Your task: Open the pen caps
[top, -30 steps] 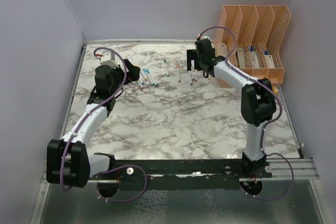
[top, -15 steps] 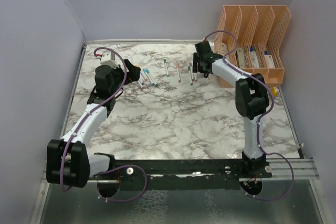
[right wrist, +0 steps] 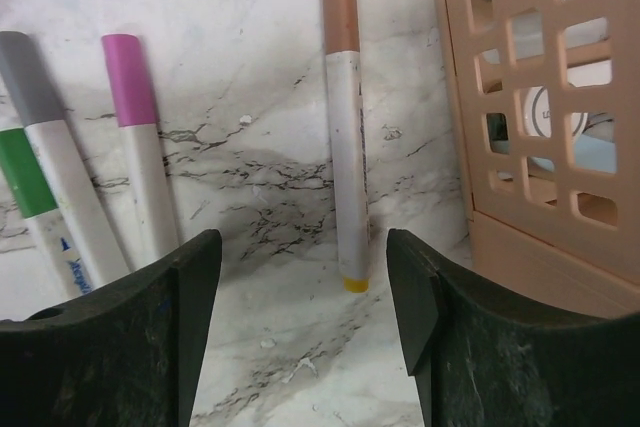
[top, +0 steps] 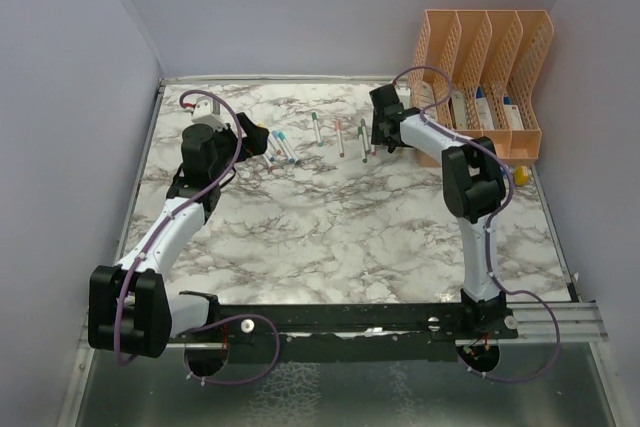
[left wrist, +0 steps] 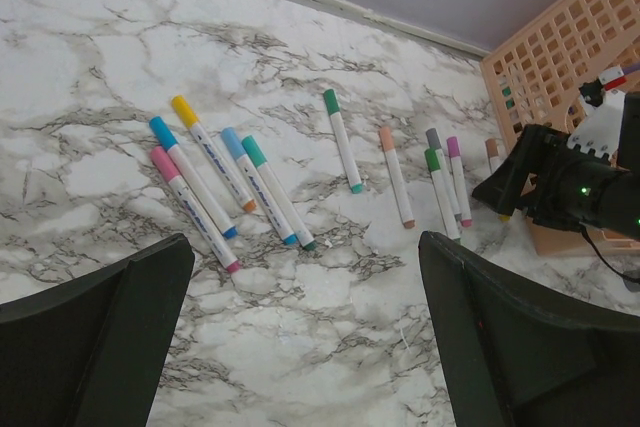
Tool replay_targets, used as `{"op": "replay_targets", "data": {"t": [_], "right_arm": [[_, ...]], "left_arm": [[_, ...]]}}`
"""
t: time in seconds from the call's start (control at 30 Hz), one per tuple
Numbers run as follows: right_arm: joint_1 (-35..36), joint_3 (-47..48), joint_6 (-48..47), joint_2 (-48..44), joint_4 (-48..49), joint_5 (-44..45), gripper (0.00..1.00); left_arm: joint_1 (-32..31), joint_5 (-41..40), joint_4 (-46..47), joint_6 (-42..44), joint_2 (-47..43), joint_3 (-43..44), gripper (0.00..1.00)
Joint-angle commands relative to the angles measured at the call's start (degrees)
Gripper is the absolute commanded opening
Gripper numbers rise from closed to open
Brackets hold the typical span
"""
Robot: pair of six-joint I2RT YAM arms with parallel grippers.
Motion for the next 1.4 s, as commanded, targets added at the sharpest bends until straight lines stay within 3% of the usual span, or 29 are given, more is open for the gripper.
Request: {"op": "replay_targets", "data": {"t": [0.0, 0.6, 1.0, 1.2, 1.37], "right_arm": [[-0.5, 2.9, 1.1, 2.8, -1.4, 4.5, 0.66], [-2.1, 5.0, 1.9, 6.9, -2.4, -0.4, 0.58], [-2.1, 1.6, 3.0, 6.5, -0.1, -7.3, 0.37], [-2.1, 0.3, 3.2, 5.9, 0.3, -7.6, 0.35], [-2.1, -0.9, 3.6, 5.8, 0.0, -8.5, 0.27]], "left_arm": [[-0.3, 0.8, 1.3, -0.7, 0.1, 0.8, 0.99], [-0.4, 0.0, 1.3, -1.0, 0.2, 1.0, 0.99], [-0.4, -0.4, 1.3, -1.4, -0.1, 0.5, 0.99], [-0.4, -0.4, 1.5, -1.4, 0.2, 0.4, 0.99], [-0.4, -0.4, 1.6, -1.5, 0.5, 0.4, 0.99]]}}
